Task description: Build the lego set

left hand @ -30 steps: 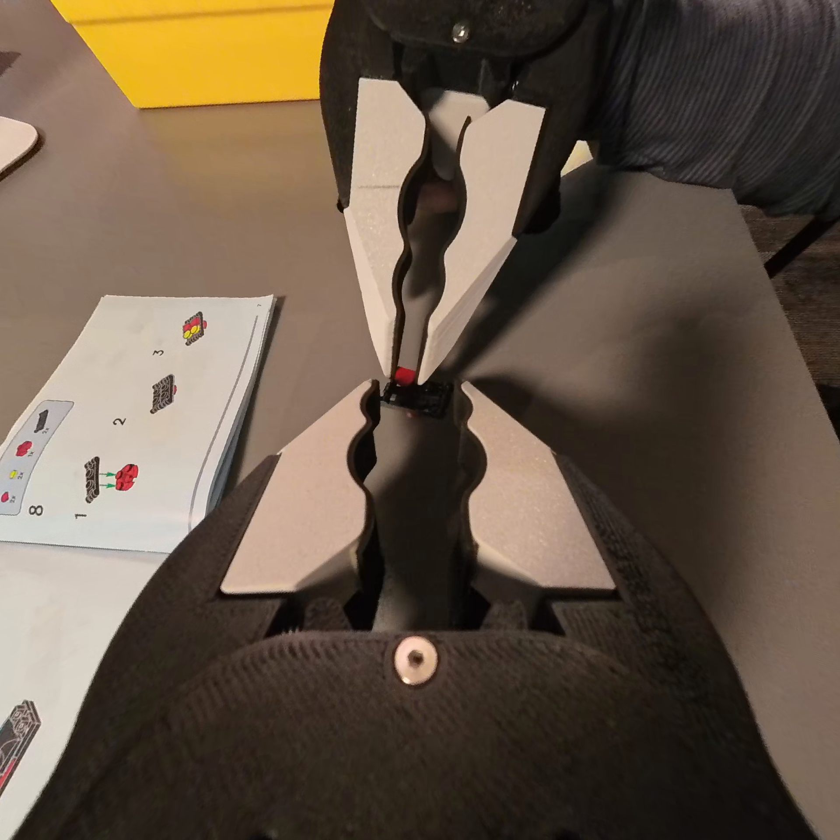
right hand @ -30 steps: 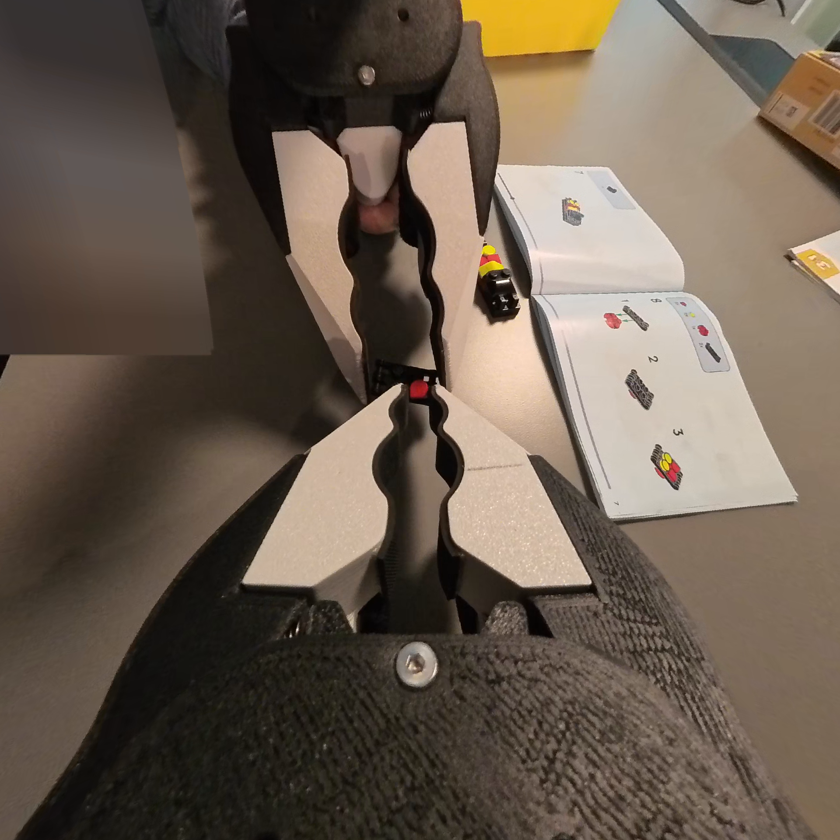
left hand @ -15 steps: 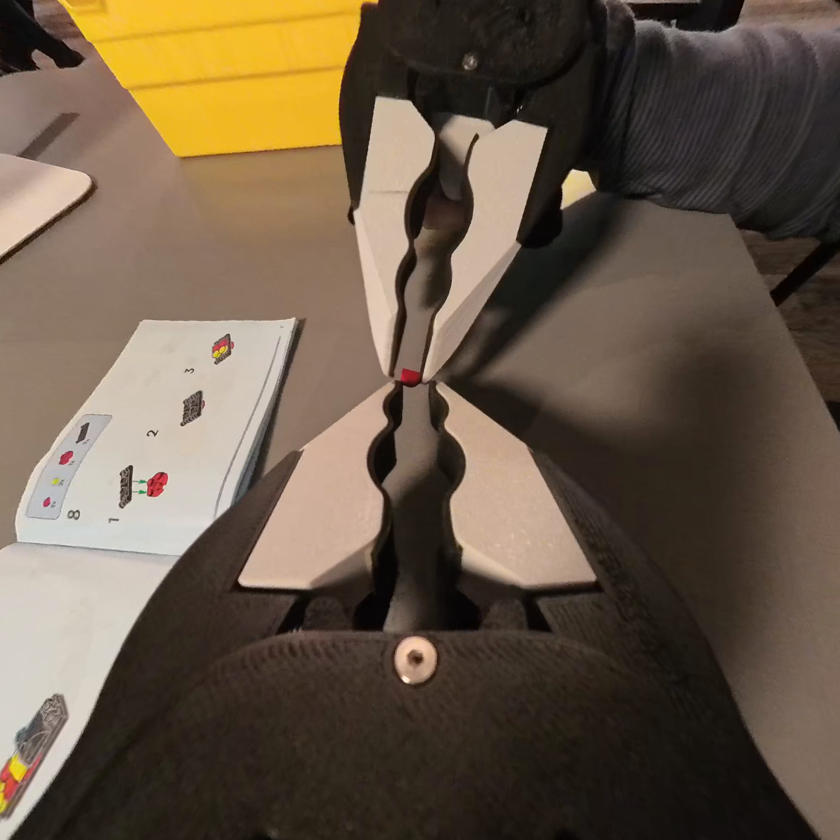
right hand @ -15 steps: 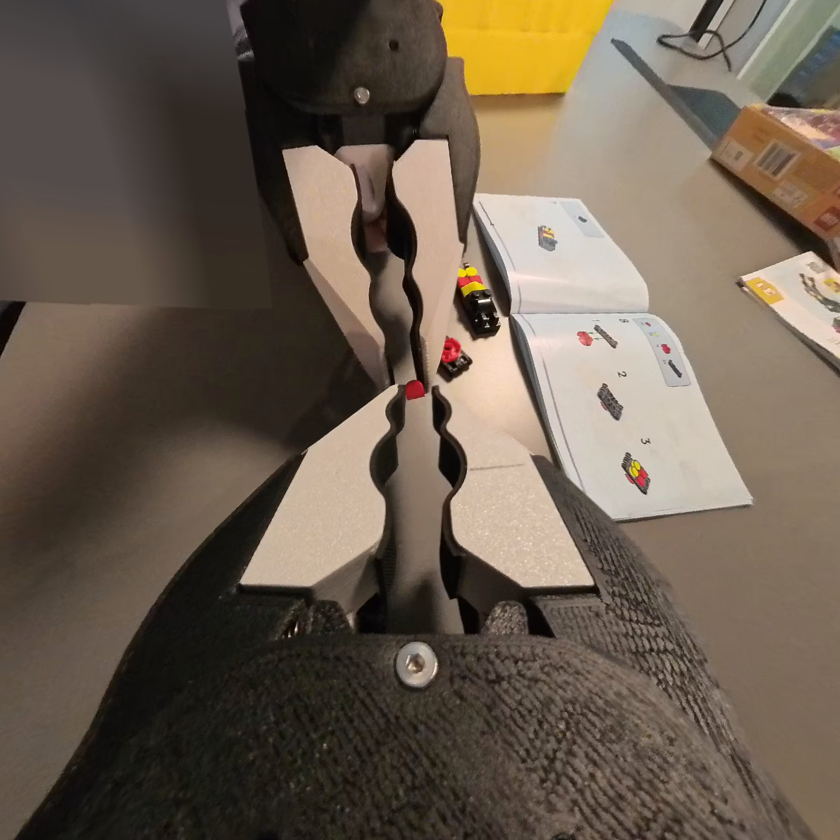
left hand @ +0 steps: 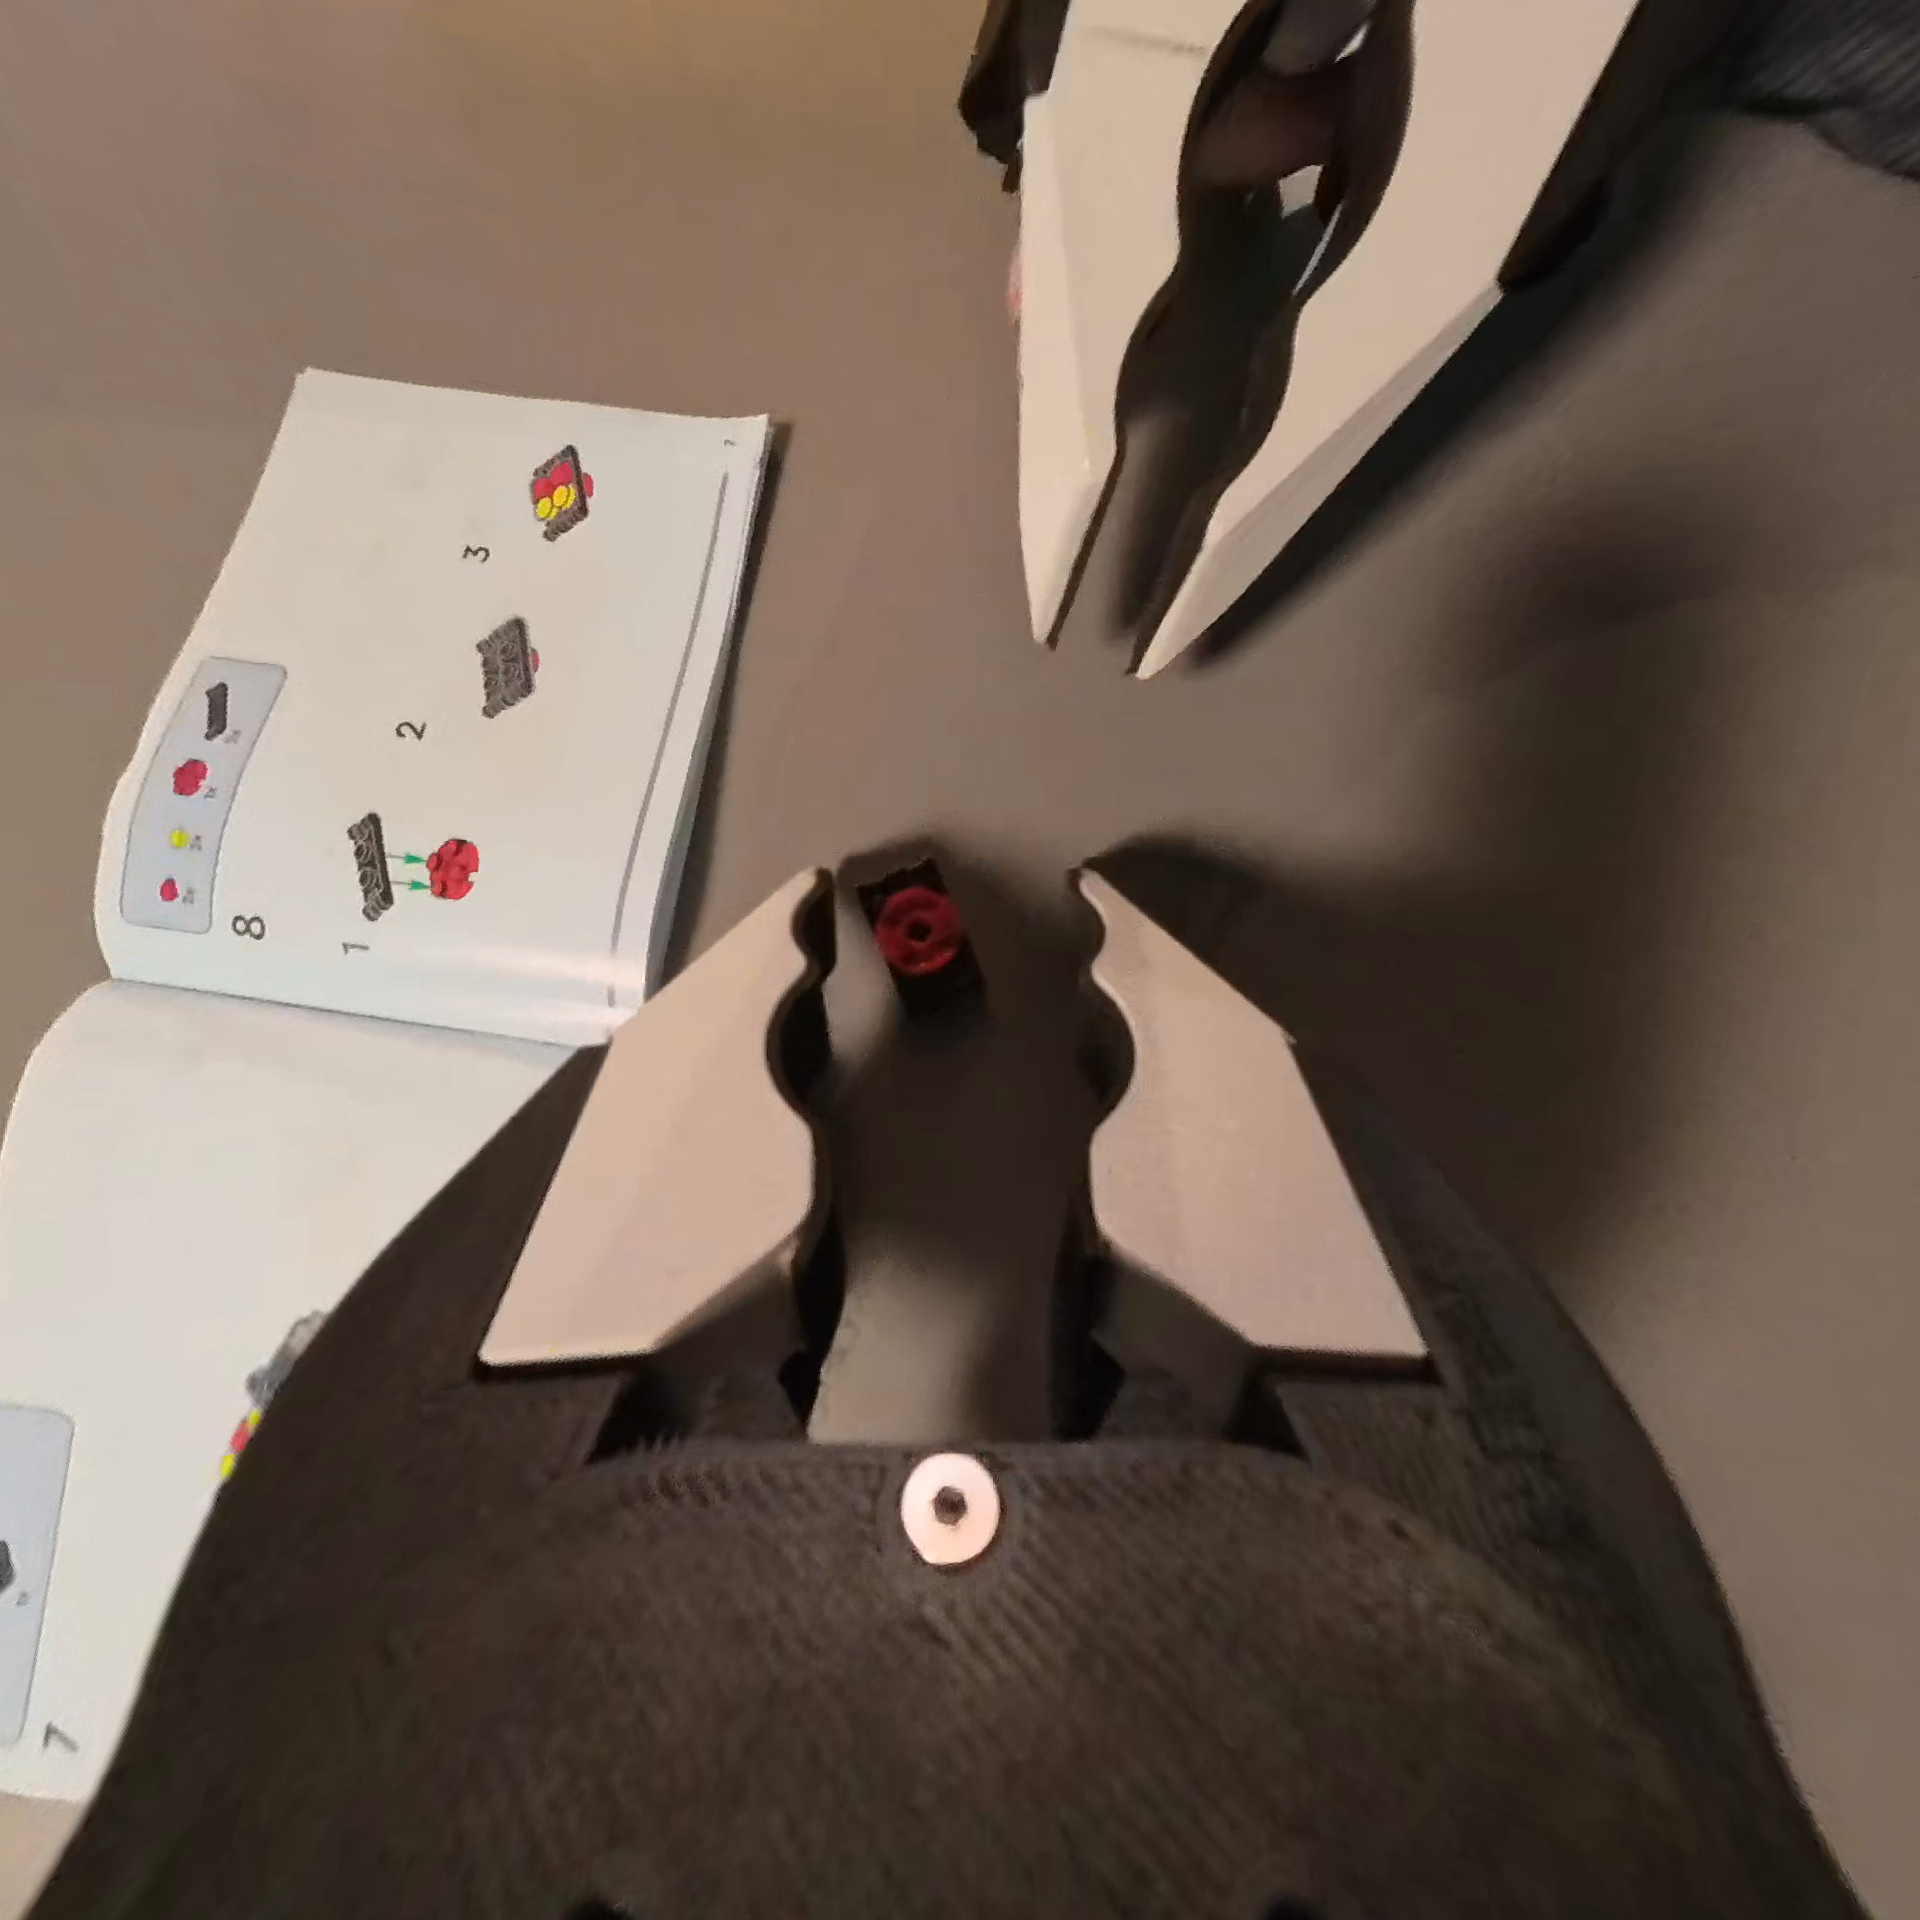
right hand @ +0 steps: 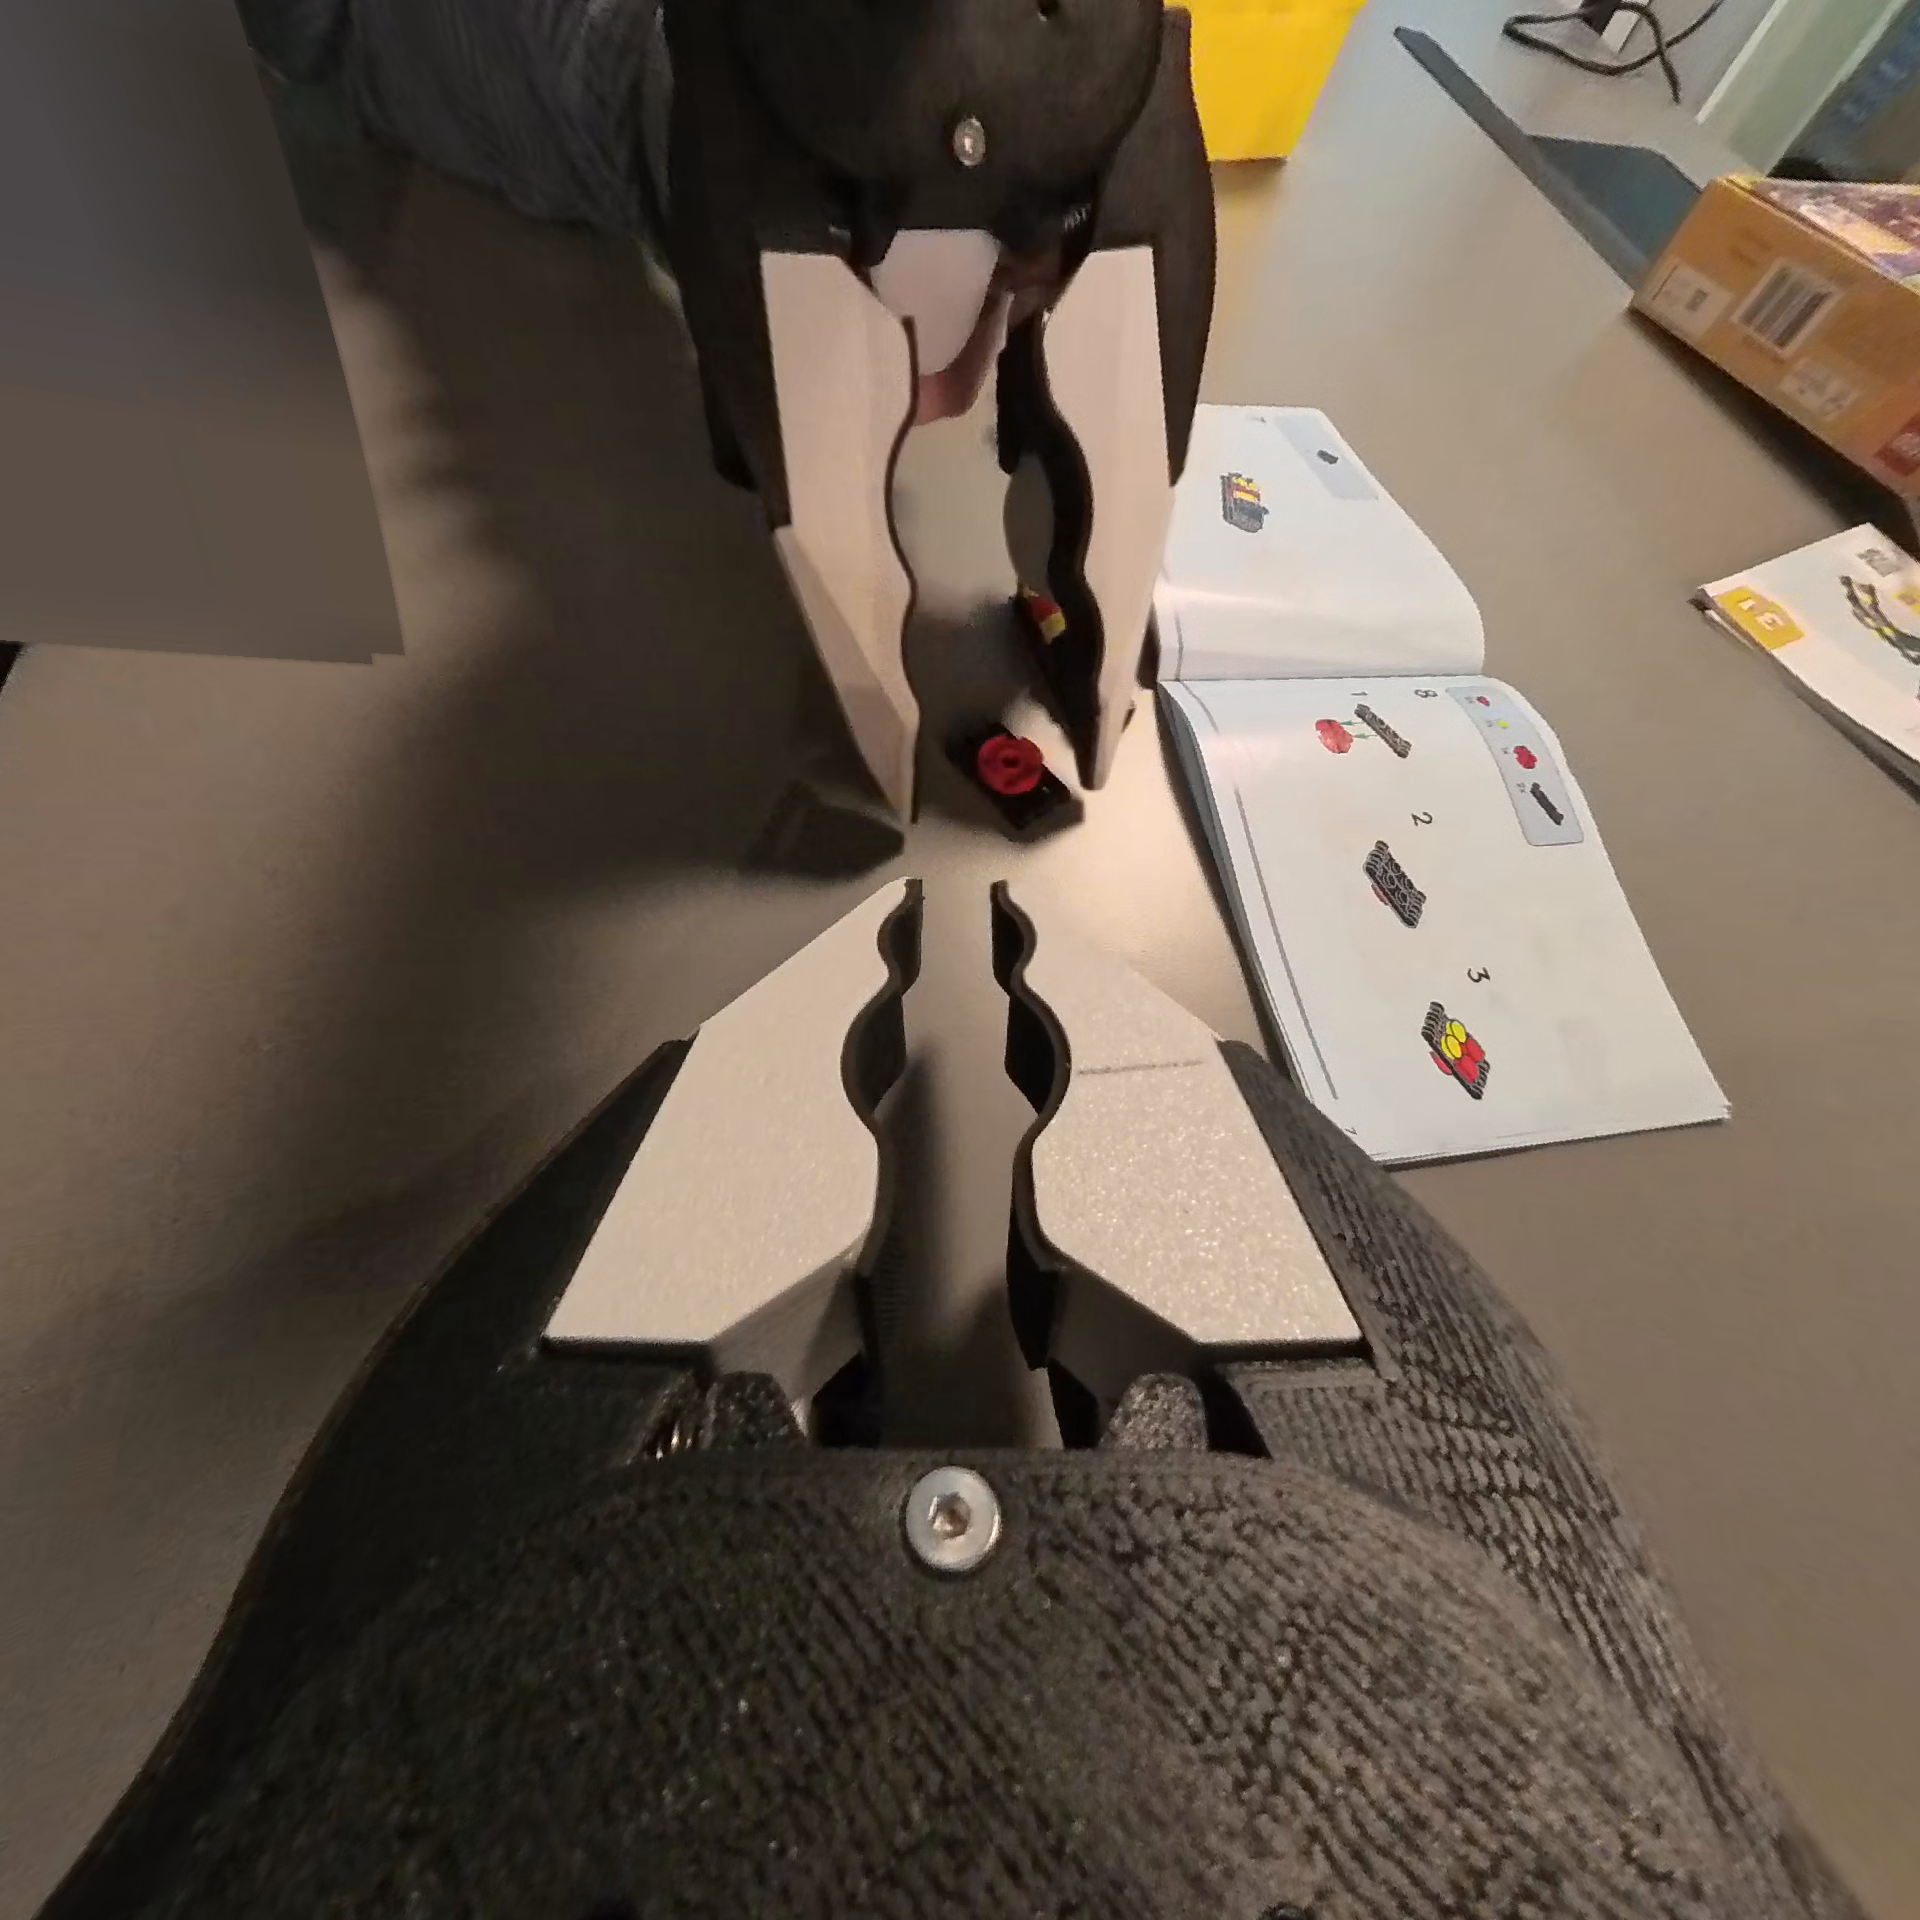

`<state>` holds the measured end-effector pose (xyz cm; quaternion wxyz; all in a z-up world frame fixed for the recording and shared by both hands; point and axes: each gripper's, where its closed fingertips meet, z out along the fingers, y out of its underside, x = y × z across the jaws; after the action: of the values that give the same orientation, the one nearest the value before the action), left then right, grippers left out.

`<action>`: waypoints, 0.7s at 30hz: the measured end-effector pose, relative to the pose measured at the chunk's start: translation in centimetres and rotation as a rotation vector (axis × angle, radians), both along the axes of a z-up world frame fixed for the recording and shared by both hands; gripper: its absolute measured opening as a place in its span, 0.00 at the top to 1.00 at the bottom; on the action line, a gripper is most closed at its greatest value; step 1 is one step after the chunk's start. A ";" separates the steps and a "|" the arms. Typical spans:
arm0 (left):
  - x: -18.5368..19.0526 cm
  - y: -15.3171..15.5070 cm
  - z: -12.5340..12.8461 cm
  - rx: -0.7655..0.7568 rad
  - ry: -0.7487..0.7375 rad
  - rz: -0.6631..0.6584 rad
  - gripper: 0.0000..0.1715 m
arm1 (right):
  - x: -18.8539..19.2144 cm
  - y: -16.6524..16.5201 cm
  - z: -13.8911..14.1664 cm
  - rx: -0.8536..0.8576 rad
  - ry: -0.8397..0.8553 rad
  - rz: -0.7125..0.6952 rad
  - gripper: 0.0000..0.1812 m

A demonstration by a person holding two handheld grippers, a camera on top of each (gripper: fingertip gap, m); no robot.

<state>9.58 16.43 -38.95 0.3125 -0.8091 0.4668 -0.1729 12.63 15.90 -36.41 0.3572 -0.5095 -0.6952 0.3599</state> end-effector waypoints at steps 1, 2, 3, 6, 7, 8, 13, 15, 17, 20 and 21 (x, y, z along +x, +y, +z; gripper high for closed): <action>-0.1 0.1 -0.1 0.003 0.011 0.011 0.77 | 0.0 0.1 0.0 -0.002 0.000 -0.003 0.94; -0.3 0.2 -0.2 0.010 0.035 0.024 0.77 | 0.0 0.1 0.0 -0.003 -0.001 -0.005 0.94; -0.4 0.2 -0.2 0.013 0.047 0.033 0.78 | 0.0 0.2 0.0 -0.003 0.000 -0.007 0.94; -0.6 0.2 -0.3 0.016 0.067 0.034 0.90 | -0.1 0.5 0.3 0.012 0.019 -0.023 0.93; -0.7 0.5 -0.2 0.041 0.074 0.038 0.91 | -0.2 0.6 0.4 0.022 0.032 -0.030 0.92; -0.9 1.0 -0.2 0.072 0.079 0.050 0.91 | -0.3 0.7 0.7 0.038 0.049 -0.039 0.91; 1.1 2.1 5.7 0.153 -0.384 0.067 0.91 | -1.6 2.3 4.0 0.301 0.284 -0.148 0.76; 1.9 1.0 9.1 0.055 -0.694 0.033 0.91 | -2.1 1.4 5.9 0.391 0.416 -0.142 0.76; 2.1 0.0 11.6 -0.096 -0.964 -0.001 0.91 | -2.5 0.3 7.2 0.430 0.505 -0.138 0.76; 1.8 -0.2 13.0 -0.284 -1.191 -0.013 0.91 | -2.9 -0.3 8.3 0.501 0.569 -0.170 0.77; 1.7 -0.2 13.2 -0.323 -1.227 -0.018 0.91 | -2.9 -0.1 8.7 0.531 0.584 -0.192 0.77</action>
<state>11.31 16.20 -25.77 0.3957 -0.5958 0.1775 -0.6759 9.71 15.75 -27.75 0.6906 -0.3386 -0.5826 0.2627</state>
